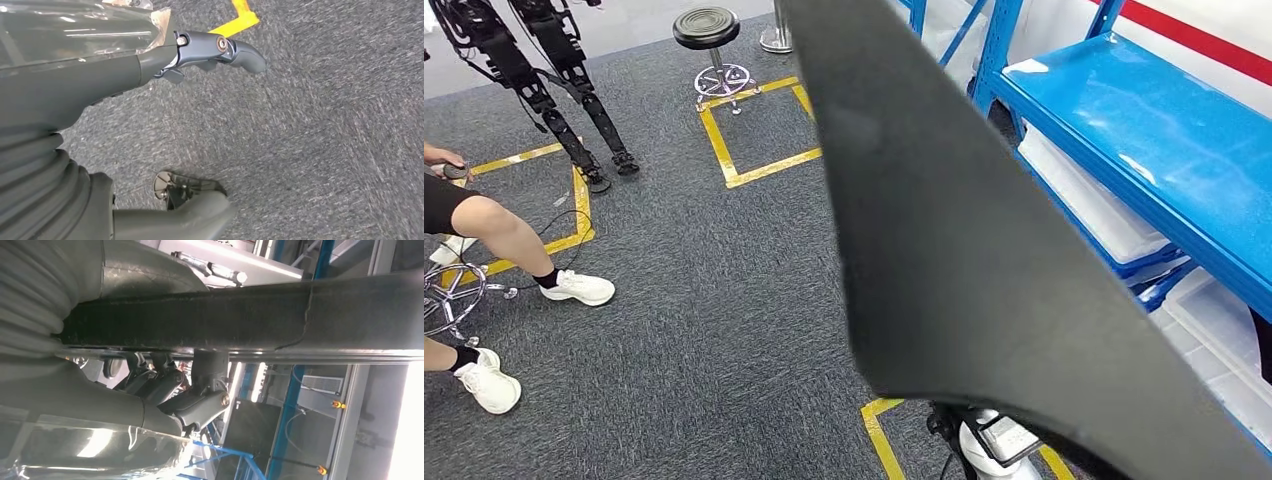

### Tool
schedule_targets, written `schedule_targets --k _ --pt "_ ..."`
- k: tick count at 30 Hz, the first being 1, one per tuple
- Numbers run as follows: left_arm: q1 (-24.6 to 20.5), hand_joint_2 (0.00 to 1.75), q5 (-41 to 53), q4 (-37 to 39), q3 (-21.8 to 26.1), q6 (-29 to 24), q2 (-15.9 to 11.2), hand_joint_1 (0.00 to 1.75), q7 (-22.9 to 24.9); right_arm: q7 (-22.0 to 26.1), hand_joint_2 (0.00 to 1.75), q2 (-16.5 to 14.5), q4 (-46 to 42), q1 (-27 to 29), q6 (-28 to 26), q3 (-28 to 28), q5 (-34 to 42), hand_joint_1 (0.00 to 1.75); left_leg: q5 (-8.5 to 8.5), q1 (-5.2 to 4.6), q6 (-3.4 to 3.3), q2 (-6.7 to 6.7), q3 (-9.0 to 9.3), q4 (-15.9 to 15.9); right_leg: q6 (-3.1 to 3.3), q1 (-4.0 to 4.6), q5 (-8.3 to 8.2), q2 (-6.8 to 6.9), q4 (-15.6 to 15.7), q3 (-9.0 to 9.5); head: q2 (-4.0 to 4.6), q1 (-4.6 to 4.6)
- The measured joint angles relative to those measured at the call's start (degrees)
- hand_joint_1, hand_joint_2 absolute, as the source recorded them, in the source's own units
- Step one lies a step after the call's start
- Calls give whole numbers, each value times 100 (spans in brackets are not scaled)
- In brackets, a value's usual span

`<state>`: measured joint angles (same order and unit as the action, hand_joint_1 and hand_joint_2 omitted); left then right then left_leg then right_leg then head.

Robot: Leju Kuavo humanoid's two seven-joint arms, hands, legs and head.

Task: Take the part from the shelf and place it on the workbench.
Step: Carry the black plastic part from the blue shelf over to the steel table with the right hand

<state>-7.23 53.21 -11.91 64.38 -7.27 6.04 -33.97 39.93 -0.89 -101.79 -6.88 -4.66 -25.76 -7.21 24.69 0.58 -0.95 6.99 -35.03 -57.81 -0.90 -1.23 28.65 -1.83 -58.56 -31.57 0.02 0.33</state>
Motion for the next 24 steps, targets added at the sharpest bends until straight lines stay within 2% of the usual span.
schedule_targets --k 1,3,4,5,6,7,8,9,11,12,13,14,16,18,20,22,23,24 --pt "18 175 0 1 -1 -1 -2 0 0 0 175 -2 -1 -4 -1 -8 0 175 11 7 25 -59 -18 -23 37 -3 -15 37 6 2 0 2" --pt "25 175 -3 2 -2 3 -6 0 0 0 175 -6 -2 -9 -1 -23 2 175 198 8 73 -348 -166 -335 109 -13 -28 135 19 11 0 33" --pt "18 175 -7 2 -2 15 -6 0 -2 0 175 -6 -2 -9 -5 -28 6 175 372 6 95 -517 -322 -665 135 4 -22 190 20 15 0 49" --pt "9 175 -11 2 -2 46 -8 0 -11 0 175 -5 -1 -7 -16 -31 10 175 561 10 114 -618 -522 -1071 159 25 -13 253 19 15 0 64" --pt "4 175 -12 2 -2 96 -10 0 -27 -1 175 -4 -1 -6 -31 -31 17 175 702 14 123 -658 -708 -1440 170 44 -5 318 18 16 0 63" --pt "1 175 0 2 -2 166 -14 0 -50 -5 175 -4 -2 -6 -53 -31 23 175 757 15 120 -676 -828 -1671 180 62 3 382 18 19 0 64" --pt "-4 175 18 2 -3 243 -20 0 -74 -22 175 -4 -9 -7 -83 -30 28 175 696 13 105 -684 -833 -1672 191 77 12 444 18 26 0 64" --pt "-18 175 42 1 -4 306 -28 0 -95 -52 175 -5 -27 -7 -112 -29 32 175 539 5 74 -704 -710 -1434 202 92 22 504 18 39 0 64" --pt "-73 175 68 -10 -8 381 -56 0 -119 -139 175 -5 -102 -5 -151 -25 34 175 195 -52 -30 -895 -272 -620 220 127 47 615 21 71 0 61" --pt "-109 175 57 -18 -8 392 -68 0 -128 -178 175 -3 -149 -1 -136 -22 33 175 104 -90 -81 -995 -108 -308 218 143 59 660 24 79 0 57" --pt "-136 175 27 -26 -8 395 -83 0 -136 -205 175 -5 -188 8 -90 -17 34 175 77 -127 -120 -1067 -24 -135 209 156 68 705 28 84 0 60" --pt "-151 175 -17 -33 -5 386 -99 0 -144 -219 175 -10 -212 23 -17 -12 40 175 96 -153 -140 -1072 -14 -92 192 163 76 749 37 90 0 59" --pt "-129 175 -131 -38 15 345 -126 0 -163 -225 175 -50 -225 47 173 6 56 175 53 -145 -174 -959 15 -4 160 186 95 827 60 107 -1 65" --pt "-83 175 -229 -39 43 298 -127 0 -206 -214 175 -102 -213 37 325 26 68 175 -24 -104 -207 -843 113 155 140 187 197 658 -111 45 -1 60" --pt "-54 175 -296 -39 68 262 -115 0 -255 -200 175 -130 -182 9 402 44 74 175 -71 -72 -228 -715 167 236 155 145 443 355 -721 -246 0 38" --pt "-28 175 -336 -39 108 231 -108 0 -289 -195 175 -149 -119 -3 442 69 86 175 -77 -55 -236 -556 160 232 140 106 656 235 -1411 -616 0 17" --pt "-5 175 -357 -39 132 219 -102 0 -299 -195 175 -162 -81 -6 453 84 93 175 -76 -48 -230 -470 160 228 93 81 652 221 -1528 -698 -1 18" --pt "20 175 -391 -39 156 210 -93 0 -305 -195 175 -179 -45 -17 462 96 99 175 -72 -36 -217 -386 161 217 25 50 561 210 -1432 -680 -2 18"
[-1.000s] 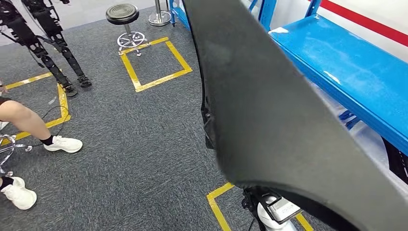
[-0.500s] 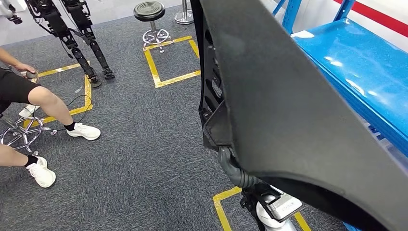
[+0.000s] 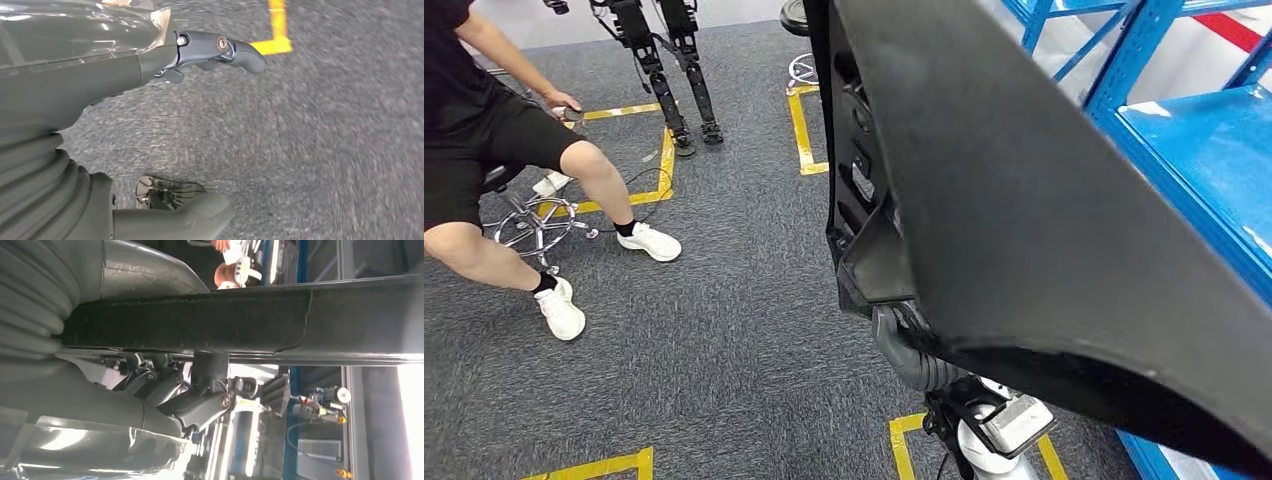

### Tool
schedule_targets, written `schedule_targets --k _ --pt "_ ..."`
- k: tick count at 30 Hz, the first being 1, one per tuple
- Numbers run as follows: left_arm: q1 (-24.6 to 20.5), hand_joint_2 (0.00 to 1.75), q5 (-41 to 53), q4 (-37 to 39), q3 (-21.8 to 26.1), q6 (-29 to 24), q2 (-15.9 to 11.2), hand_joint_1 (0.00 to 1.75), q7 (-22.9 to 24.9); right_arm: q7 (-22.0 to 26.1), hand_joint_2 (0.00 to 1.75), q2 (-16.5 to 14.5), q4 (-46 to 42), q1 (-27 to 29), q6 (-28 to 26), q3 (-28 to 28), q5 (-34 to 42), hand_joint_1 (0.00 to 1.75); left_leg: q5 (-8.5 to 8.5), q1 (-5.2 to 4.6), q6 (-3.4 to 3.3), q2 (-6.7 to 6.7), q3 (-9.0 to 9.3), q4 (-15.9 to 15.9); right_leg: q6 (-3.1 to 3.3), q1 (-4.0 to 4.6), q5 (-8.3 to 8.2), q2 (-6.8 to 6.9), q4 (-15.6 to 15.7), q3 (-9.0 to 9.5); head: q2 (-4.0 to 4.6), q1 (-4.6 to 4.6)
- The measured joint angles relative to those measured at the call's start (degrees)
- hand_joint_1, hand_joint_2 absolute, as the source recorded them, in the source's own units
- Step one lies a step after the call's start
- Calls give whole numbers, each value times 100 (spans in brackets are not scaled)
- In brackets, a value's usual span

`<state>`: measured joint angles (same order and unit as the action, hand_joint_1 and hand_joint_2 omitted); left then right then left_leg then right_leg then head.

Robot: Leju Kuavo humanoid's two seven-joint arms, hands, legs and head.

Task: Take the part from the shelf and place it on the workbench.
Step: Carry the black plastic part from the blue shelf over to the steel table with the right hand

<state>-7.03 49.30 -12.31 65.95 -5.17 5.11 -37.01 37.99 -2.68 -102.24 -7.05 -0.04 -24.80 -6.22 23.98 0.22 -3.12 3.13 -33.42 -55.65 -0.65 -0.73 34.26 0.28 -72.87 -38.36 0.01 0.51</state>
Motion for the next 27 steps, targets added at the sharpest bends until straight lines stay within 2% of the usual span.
schedule_targets --k 2,3,4,5,7,8,10,11,12,13,14,15,16,18,19,20,22,23,25,27 --pt "39 175 -108 0 57 -10 15 0 -5 0 175 -34 48 -42 8 13 3 175 36 37 67 160 -15 -73 -169 -90 -347 -108 717 296 1 -2" --pt "44 175 -172 0 99 -8 19 0 -10 0 175 -48 68 -67 9 14 4 175 72 48 122 231 -47 -142 -205 -124 -478 -189 1050 432 1 -8" --pt "46 175 -227 -1 142 2 19 0 -20 -1 175 -62 84 -86 12 15 4 175 103 55 175 288 -88 -205 -198 -143 -559 -247 1265 525 2 -11" --pt "52 175 -272 -1 185 19 19 0 -31 -2 175 -77 99 -97 14 17 5 175 121 59 220 332 -131 -247 -155 -141 -580 -275 1338 554 2 -12" --pt "80 175 -325 -1 259 106 22 0 -61 -4 175 -107 130 -107 17 23 7 175 121 87 275 384 -179 -270 -39 -121 -597 -200 1323 554 1 -12" --pt "99 175 -336 1 288 157 27 0 -73 -4 175 -121 142 -111 18 27 7 175 145 98 293 319 -201 -311 -6 -117 -606 -163 1329 559 1 -11" --pt "110 175 -348 2 320 257 32 0 -92 -1 175 -148 156 -117 19 35 6 175 340 104 329 37 -358 -648 57 -107 -612 -72 1341 573 2 10" --pt "104 175 -349 2 321 286 34 0 -96 2 175 -155 159 -115 20 38 5 175 510 95 343 -127 -520 -980 78 -84 -605 -21 1340 575 2 21" --pt "97 175 -348 3 322 312 35 0 -98 4 175 -159 165 -110 20 39 4 175 682 95 353 -222 -720 -1369 102 -60 -597 40 1340 574 2 31" --pt "96 175 -348 3 322 326 38 0 -98 7 175 -159 173 -102 20 39 3 175 795 96 354 -264 -889 -1692 117 -37 -588 104 1339 574 2 32" --pt "100 175 -344 4 323 342 41 0 -98 7 175 -158 181 -93 20 39 2 175 831 95 343 -288 -997 -1886 130 -15 -578 173 1339 576 2 31" --pt "108 175 -334 4 323 357 44 0 -97 7 175 -158 187 -86 20 39 1 175 748 91 320 -300 -977 -1833 142 4 -568 236 1339 581 2 32" --pt "113 175 -322 4 323 372 45 0 -96 7 175 -159 190 -84 21 39 -1 175 578 77 282 -334 -828 -1544 152 19 -558 295 1340 592 2 31" --pt "109 175 -296 3 323 402 44 0 -95 7 175 -162 191 -88 22 39 -3 175 271 6 186 -567 -402 -762 159 46 -538 396 1346 622 1 27" --pt "101 175 -287 3 322 411 44 0 -97 7 175 -162 192 -90 22 39 -4 175 201 -37 146 -667 -262 -498 153 54 -528 441 1353 634 1 28" --pt "95 175 -281 2 322 419 45 0 -98 7 175 -162 193 -91 22 39 -4 175 190 -75 118 -726 -203 -372 142 58 -520 488 1362 643 1 31" --pt "93 175 -273 2 321 470 37 0 -111 7 175 -162 198 -95 23 38 -5 175 174 -113 77 -625 -185 -302 103 66 -509 596 1400 670 2 39" --pt "102 175 -276 3 322 545 32 0 -127 7 175 -161 203 -103 23 38 -5 175 140 -103 59 -563 -144 -240 82 68 -494 591 1390 676 2 34" --pt "107 175 -294 5 323 808 29 0 -170 10 175 -153 211 -125 23 36 -2 175 62 -67 13 -438 -46 -102 73 75 -357 367 1122 576 2 23" --pt "99 175 -309 7 322 1085 31 0 -195 15 175 -127 222 -126 23 35 3 175 33 -44 -12 -299 -19 -55 113 56 -84 78 434 236 1 4"
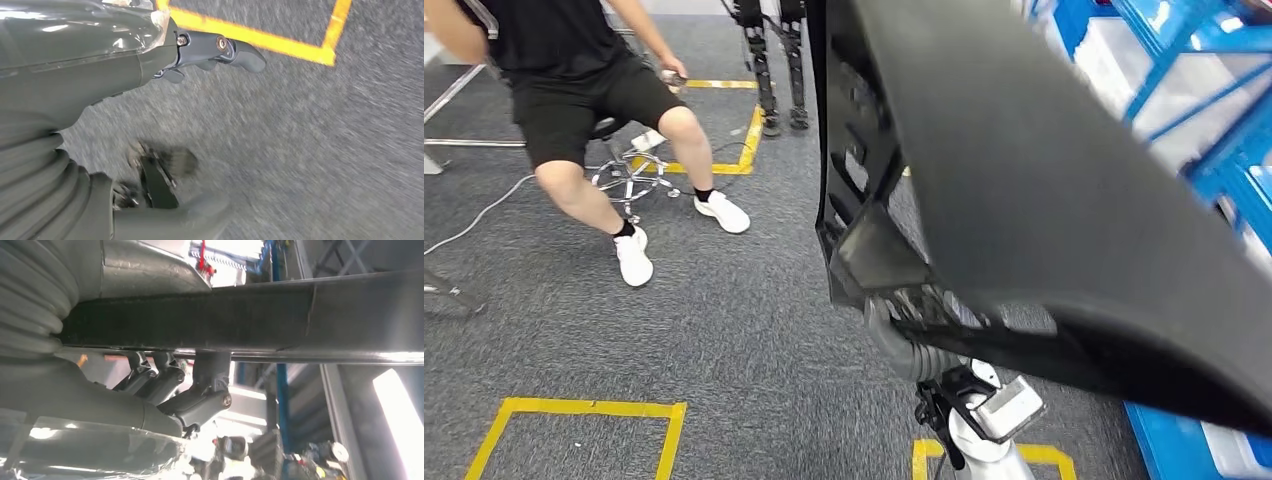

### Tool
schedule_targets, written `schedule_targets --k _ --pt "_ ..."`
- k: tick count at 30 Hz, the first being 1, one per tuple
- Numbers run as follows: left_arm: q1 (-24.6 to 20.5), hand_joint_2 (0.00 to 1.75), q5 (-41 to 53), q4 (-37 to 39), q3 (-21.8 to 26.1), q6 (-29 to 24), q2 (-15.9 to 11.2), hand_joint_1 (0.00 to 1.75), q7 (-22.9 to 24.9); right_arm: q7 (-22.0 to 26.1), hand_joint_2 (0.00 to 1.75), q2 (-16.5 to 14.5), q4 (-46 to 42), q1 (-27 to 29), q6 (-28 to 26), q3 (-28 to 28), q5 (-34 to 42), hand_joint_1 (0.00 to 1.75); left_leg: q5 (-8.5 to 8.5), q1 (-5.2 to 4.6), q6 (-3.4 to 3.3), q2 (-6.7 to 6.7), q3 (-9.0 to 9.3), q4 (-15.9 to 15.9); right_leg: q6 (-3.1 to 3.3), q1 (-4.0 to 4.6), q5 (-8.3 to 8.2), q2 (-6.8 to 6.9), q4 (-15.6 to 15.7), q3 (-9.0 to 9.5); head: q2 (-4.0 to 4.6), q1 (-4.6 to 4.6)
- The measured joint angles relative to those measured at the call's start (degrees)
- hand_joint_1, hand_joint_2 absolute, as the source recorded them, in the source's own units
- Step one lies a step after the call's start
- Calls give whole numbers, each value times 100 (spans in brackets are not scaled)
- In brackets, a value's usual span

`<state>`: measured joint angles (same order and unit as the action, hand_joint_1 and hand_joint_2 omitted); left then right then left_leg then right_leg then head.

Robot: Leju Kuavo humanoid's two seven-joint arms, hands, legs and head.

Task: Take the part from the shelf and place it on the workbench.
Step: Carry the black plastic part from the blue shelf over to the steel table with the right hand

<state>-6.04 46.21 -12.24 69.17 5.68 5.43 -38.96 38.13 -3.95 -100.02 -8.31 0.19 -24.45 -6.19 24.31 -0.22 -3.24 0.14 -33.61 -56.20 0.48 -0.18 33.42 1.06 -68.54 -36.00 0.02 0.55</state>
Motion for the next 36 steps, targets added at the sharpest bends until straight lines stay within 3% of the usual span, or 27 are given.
schedule_targets --k 2,3,5,6,8,10,11,13,15,17,18,19,20,22,24,26,28,31,32,33,34,36 --pt "2 175 -2 0 -1 146 -1 0 0 0 175 36 20 22 -1 1 4 175 3 2 -1 167 -2 -5 -25 -20 140 -76 -530 -313 -1 -14" --pt "9 175 -2 0 -1 180 0 0 4 -1 175 52 29 30 -1 1 7 175 6 5 5 251 -1 -12 -76 -35 79 -84 -507 -335 0 -14" --pt "22 175 -2 0 1 219 1 0 15 1 175 72 34 36 -2 1 9 175 30 23 43 411 -5 -59 -216 -86 -254 -160 149 -66 0 -18" --pt "22 175 -2 -1 0 230 -3 0 19 1 175 77 34 37 -2 0 10 175 56 25 82 483 -23 -106 -254 -106 -403 -233 503 87 1 -25" --pt "22 175 4 -2 -1 228 -16 0 26 2 175 85 30 43 -3 -1 13 175 108 27 156 589 -79 -196 -214 -124 -546 -346 891 269 1 -27" --pt "40 175 13 -2 -1 207 -25 0 34 4 175 89 26 49 -3 1 16 175 121 43 193 659 -119 -216 -101 -102 -549 -303 893 287 1 -22" --pt "55 175 18 -2 -2 193 -25 0 38 5 175 85 26 48 -3 1 17 175 132 55 208 654 -128 -232 -68 -102 -554 -263 901 294 1 -21" --pt "69 175 25 -2 -2 146 -24 0 43 6 175 73 26 47 -4 1 19 175 290 67 254 432 -243 -488 -11 -112 -557 -169 916 320 1 10" --pt "55 175 26 -2 -2 66 -23 0 48 12 175 72 27 63 -4 2 31 175 633 75 303 115 -583 -1169 29 -87 -537 -62 920 334 0 44" --pt "49 175 26 -2 -2 -21 -21 0 60 23 175 80 33 91 -4 3 58 175 851 87 315 9 -935 -1812 57 -51 -516 61 918 336 0 48" --pt "53 175 26 -2 -2 -59 -18 0 70 29 175 82 37 103 -4 4 72 175 813 86 302 -1 -983 -1872 71 -35 -505 123 918 341 0 48" --pt "58 175 26 -2 -2 -86 -17 0 78 37 175 83 40 110 -4 4 80 175 669 81 276 -12 -904 -1691 83 -21 -493 180 918 352 1 48" --pt "60 175 26 -2 -2 -113 -17 0 84 44 175 81 42 111 -4 4 84 175 460 64 232 -65 -714 -1316 92 -8 -479 233 920 372 1 48" --pt "46 175 28 -4 -2 -166 -19 0 94 55 175 79 41 106 -4 3 86 175 181 -1 141 -262 -320 -565 88 21 -448 327 932 414 1 42" --pt "28 175 32 -7 -2 -212 -21 0 102 61 175 79 41 105 -4 2 87 175 149 -61 87 -353 -191 -298 57 31 -425 416 951 434 0 42" --pt "29 175 35 -7 -2 -241 -25 0 107 63 175 75 41 104 -4 2 88 175 114 -59 41 -240 -155 -208 15 44 -406 502 977 459 -1 48" --pt "36 175 37 -7 -2 -260 -20 0 109 68 175 74 43 99 -3 2 91 175 46 -30 -2 -121 -36 -49 -2 51 -314 364 822 433 -1 41" --pt "18 175 66 -5 -2 -292 -8 0 128 74 175 109 64 110 -4 2 99 175 11 -14 -37 77 40 8 19 -6 15 -32 -80 -6 0 -2" --pt "15 175 76 -5 -2 -309 -6 0 137 73 175 124 79 120 -4 3 101 175 17 -16 -35 160 37 -5 -6 -34 72 -75 -326 -164 1 -19" --pt "18 175 84 -4 -2 -332 -3 0 149 72 175 134 92 128 -5 3 101 175 28 -15 -27 244 34 -24 -58 -63 41 -88 -380 -236 1 -19" --pt "22 175 98 -4 -2 -368 -1 0 169 70 175 140 103 130 -5 3 101 175 46 -7 -7 328 31 -56 -134 -92 -85 -93 -213 -195 1 -20" --pt "30 175 134 -5 -2 -451 2 0 209 70 175 143 112 122 -5 2 102 175 109 28 63 486 13 -157 -269 -151 -422 -178 459 91 1 -19"
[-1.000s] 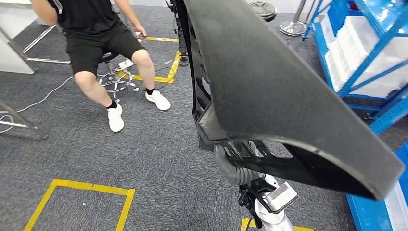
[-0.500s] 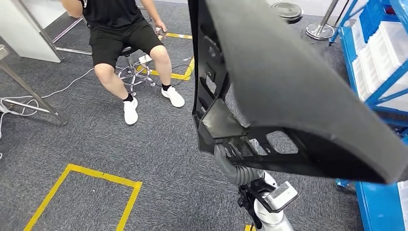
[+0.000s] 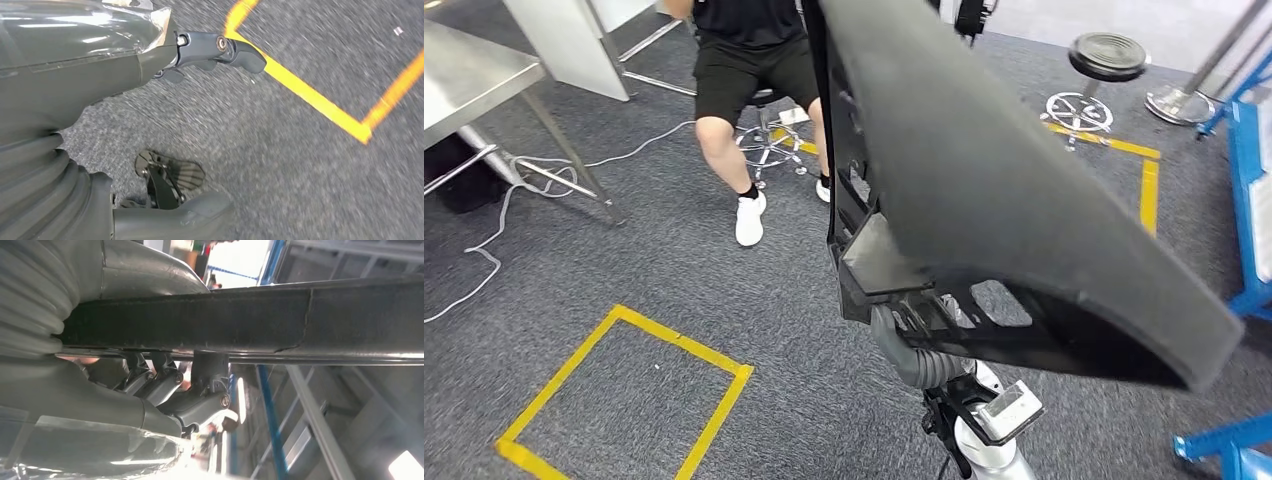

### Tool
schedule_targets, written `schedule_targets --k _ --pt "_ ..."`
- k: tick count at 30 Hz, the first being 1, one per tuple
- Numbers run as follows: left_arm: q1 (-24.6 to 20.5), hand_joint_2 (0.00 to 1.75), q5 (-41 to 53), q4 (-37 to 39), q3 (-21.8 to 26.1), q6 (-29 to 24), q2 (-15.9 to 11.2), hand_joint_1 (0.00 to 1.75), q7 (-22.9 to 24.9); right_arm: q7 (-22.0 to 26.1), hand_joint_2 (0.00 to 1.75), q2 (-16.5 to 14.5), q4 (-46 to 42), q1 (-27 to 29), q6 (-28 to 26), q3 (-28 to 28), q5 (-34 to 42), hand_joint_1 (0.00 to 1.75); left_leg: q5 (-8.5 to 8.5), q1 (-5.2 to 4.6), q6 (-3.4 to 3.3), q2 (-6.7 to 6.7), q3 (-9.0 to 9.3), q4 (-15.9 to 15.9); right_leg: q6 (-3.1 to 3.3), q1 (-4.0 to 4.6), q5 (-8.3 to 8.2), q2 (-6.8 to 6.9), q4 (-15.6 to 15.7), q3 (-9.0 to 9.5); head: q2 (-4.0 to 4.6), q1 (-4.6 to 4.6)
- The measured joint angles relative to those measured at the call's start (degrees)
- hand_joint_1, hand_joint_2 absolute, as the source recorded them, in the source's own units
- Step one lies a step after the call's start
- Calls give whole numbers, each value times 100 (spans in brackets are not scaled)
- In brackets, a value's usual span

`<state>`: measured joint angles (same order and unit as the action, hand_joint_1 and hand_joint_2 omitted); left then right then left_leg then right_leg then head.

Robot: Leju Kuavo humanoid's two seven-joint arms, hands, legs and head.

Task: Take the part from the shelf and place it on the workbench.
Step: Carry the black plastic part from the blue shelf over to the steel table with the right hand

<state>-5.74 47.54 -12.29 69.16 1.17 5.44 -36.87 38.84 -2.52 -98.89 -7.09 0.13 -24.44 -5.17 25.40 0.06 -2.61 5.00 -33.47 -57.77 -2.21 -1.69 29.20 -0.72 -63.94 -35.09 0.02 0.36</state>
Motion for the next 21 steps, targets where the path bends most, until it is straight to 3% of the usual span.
schedule_targets --k 1,3,5,6,8,10,12,13,14,16,17,18,21 --pt "-1 175 17 -2 0 -36 -5 0 15 1 175 -1 5 -5 0 -2 -1 175 41 13 47 65 -25 -67 -26 -20 -99 -116 262 121 0 -11" --pt "-2 175 36 -7 0 -71 -16 0 28 2 175 -4 19 -15 -1 -3 1 175 84 38 133 172 -91 -133 36 -9 -107 -300 354 179 0 -20" --pt "13 175 46 -6 -1 -84 -14 0 33 2 175 -21 25 -31 -2 -1 1 175 77 71 197 265 -141 -139 120 -7 -107 -279 363 189 0 -23" --pt "25 175 49 -5 -1 -103 -9 0 36 1 175 -38 26 -47 -2 -1 0 175 86 80 221 215 -157 -163 152 -16 -115 -225 375 198 0 -23" --pt "27 175 58 -3 -2 -201 -2 0 48 2 175 -74 27 -70 -2 -2 -1 175 261 82 267 -96 -309 -476 218 -33 -123 -95 402 226 0 7" --pt "10 175 84 -3 -2 -327 1 0 61 -6 175 -97 30 -83 -1 -3 -1 175 593 87 310 -404 -678 -1167 266 1 -105 56 406 236 0 34" --pt "10 175 109 -3 -2 -395 4 0 71 -29 175 -111 39 -90 0 -9 -2 175 720 110 332 -474 -983 -1672 287 23 -82 208 406 236 0 32" --pt "16 175 115 -3 -2 -406 6 0 75 -45 175 -119 45 -98 1 -15 -2 175 628 118 335 -489 -987 -1636 290 27 -71 275 405 241 0 35" --pt "22 175 115 -3 -2 -413 6 0 78 -57 175 -127 50 -110 1 -20 -3 175 447 123 330 -518 -869 -1372 286 28 -58 335 405 253 0 34" --pt "22 175 115 -3 -1 -417 4 0 81 -72 175 -146 55 -144 2 -26 -9 175 96 106 304 -696 -481 -604 253 48 -27 432 411 287 0 36" --pt "17 175 115 -3 -2 -419 4 0 83 -73 175 -154 57 -160 2 -26 -12 175 8 86 282 -774 -348 -342 228 64 -12 468 418 303 0 33" --pt "13 175 115 -3 -2 -422 4 0 85 -74 175 -161 57 -171 2 -27 -16 175 -14 62 257 -823 -287 -214 198 79 0 504 430 319 0 34" --pt "11 175 113 -3 -2 -426 -1 0 82 -76 175 -174 57 -188 2 -27 -17 175 -16 33 152 -702 -249 -133 98 93 27 598 484 392 0 34"
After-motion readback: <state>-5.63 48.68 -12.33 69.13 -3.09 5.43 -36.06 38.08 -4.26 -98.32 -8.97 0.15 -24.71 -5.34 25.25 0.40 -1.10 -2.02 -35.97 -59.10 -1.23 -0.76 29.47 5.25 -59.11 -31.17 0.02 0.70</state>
